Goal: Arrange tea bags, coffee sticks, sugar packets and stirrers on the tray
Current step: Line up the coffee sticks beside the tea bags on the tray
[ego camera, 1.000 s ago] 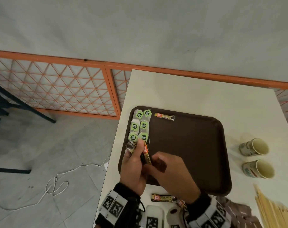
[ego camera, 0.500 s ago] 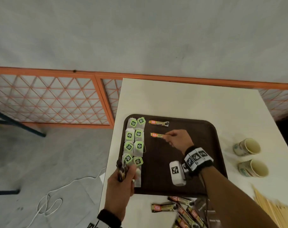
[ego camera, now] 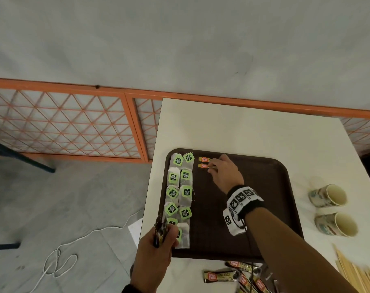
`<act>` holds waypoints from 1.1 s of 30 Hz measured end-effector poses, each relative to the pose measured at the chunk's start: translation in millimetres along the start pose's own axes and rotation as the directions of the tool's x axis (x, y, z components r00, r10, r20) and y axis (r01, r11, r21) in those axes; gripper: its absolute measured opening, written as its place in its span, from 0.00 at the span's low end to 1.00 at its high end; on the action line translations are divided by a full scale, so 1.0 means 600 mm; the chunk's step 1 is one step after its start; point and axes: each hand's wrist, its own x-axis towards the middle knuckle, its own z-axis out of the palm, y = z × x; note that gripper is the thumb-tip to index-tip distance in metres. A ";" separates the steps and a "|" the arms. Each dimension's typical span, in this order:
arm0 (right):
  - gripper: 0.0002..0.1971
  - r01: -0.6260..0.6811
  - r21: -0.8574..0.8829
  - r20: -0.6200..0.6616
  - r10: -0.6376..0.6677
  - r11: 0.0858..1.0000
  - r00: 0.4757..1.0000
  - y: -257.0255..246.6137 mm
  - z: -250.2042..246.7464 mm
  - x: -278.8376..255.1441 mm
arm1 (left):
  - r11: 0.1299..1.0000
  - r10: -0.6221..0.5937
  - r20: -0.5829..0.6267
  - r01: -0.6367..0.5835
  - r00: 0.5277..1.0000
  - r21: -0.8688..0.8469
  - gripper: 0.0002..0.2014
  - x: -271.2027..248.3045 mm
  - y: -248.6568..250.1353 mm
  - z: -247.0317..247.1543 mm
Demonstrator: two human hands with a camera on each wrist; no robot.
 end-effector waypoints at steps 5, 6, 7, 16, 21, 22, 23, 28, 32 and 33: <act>0.07 0.042 -0.050 -0.051 -0.044 0.998 0.998 0.009 0.000 0.012 | 1.000 -0.025 0.017 0.025 1.000 0.004 0.09 0.004 0.001 -0.009; 0.07 0.045 -0.056 -0.046 -0.047 0.997 0.998 0.008 0.000 0.015 | 1.000 -0.026 0.019 0.026 0.999 0.006 0.09 0.005 0.002 -0.009; 0.07 0.056 -0.059 -0.045 -0.059 0.997 0.997 0.008 0.001 0.018 | 1.000 -0.025 0.021 0.025 0.999 0.010 0.09 0.005 0.003 -0.009; 0.08 0.079 -0.029 -0.029 -0.080 0.996 0.996 -0.002 0.011 0.027 | 0.999 -0.028 0.030 0.027 0.999 0.031 0.10 0.008 0.007 -0.014; 0.11 0.077 0.006 -0.068 -0.076 0.997 0.995 -0.010 -0.010 0.010 | 0.993 -0.079 0.087 0.086 0.993 -0.078 0.09 0.002 0.017 -0.013; 0.09 0.085 0.022 -0.092 -0.083 0.996 0.992 -0.014 -0.020 -0.001 | 0.982 -0.104 0.115 0.121 0.988 -0.149 0.09 -0.002 0.024 -0.010; 0.08 0.104 0.045 -0.113 -0.098 0.994 0.989 -0.020 -0.031 -0.016 | 0.951 -0.140 0.151 0.175 0.979 -0.256 0.09 -0.005 0.033 -0.008; 0.11 0.271 0.233 0.028 -0.285 0.934 0.958 -0.086 -0.090 -0.176 | 0.603 -0.152 0.366 0.380 0.918 -0.702 0.14 -0.019 0.066 0.015; 0.20 0.286 0.365 0.125 -0.351 0.886 0.928 -0.115 -0.088 -0.283 | 0.490 -0.098 0.428 0.418 0.898 -0.765 0.16 -0.037 0.071 0.050; 0.22 0.276 0.349 0.127 -0.337 0.896 0.933 -0.115 -0.081 -0.294 | 0.496 -0.093 0.447 0.431 0.890 -0.754 0.17 -0.042 0.070 0.057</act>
